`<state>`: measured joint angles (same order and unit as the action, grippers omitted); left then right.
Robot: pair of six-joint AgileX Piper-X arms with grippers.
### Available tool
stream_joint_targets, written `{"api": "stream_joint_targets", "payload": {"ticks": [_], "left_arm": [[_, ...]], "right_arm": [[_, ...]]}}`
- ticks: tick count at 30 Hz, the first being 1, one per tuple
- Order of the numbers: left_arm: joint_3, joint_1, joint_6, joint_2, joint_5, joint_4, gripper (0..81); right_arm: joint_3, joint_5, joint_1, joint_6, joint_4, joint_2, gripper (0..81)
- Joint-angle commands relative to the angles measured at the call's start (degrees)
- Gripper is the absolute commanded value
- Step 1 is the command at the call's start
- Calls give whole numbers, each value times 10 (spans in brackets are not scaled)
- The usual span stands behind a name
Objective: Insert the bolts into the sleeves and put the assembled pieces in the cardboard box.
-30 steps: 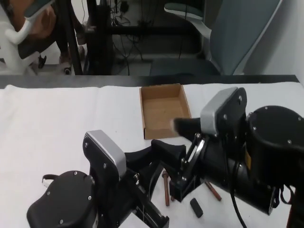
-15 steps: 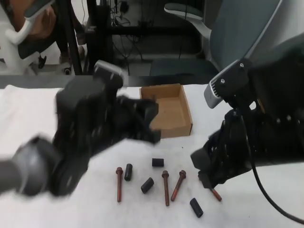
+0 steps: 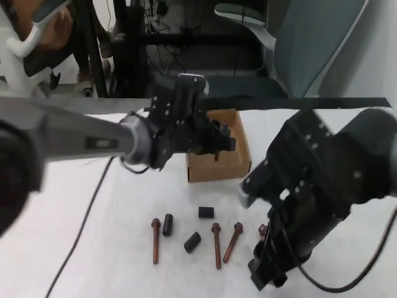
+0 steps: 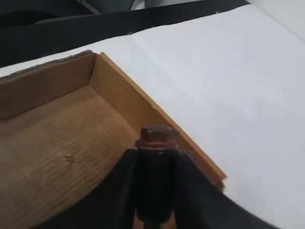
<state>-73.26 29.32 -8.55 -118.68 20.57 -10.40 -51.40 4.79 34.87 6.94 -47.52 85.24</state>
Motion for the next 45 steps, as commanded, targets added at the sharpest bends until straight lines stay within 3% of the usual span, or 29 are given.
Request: {"api": "stream_joint_targets", "payload": {"ticks": [1, 3, 5, 7, 9, 14, 15, 17, 18, 26, 29, 34, 38, 42, 45], "left_arm": [[-67, -5, 0, -42, -27, 34, 18], [-93, -8, 0, -65, -27, 37, 21], [-117, -12, -2, -80, -24, 37, 146], [-133, -14, -1, -89, -20, 37, 385], [-141, -15, -1, -91, -25, 37, 699], [-145, -18, -2, -74, -23, 79, 700], [-145, -20, -2, -63, -17, 109, 700], [-145, -25, 8, -34, -7, 171, 700], [-145, -28, 19, -17, -7, 215, 700], [-107, -34, 105, 97, -64, 518, 700], [-27, -32, 86, 146, -62, 517, 700], [103, -27, 2, 222, -125, 491, 700], [148, -27, -45, 237, -125, 490, 700], [158, -23, -72, 237, -173, 506, 700], [158, -20, -74, 237, -218, 500, 589]], "right_arm": [[-5, 9, -2, 13, 0, 26, 582], [-5, 9, -2, 18, 9, 39, 582], [-5, 9, -2, 25, 28, 51, 563], [-5, 9, -2, 27, 43, 65, 493], [-5, 9, -2, 37, 49, 82, 456], [-5, 5, -2, 37, 61, 126, 447], [-5, 3, -2, 37, 63, 132, 398], [-5, 3, -2, 39, 65, 136, 185], [-5, 3, -2, 43, 65, 136, 11], [-5, 4, -2, 51, 111, 102, 4], [-5, -1, -2, 51, 119, 66, 4], [24, -28, -2, 32, 169, -23, 4], [65, -28, -2, -11, 217, -95, 4], [92, -28, -2, -26, 228, -136, 4], [102, -28, -2, -26, 225, -150, 4]]}}
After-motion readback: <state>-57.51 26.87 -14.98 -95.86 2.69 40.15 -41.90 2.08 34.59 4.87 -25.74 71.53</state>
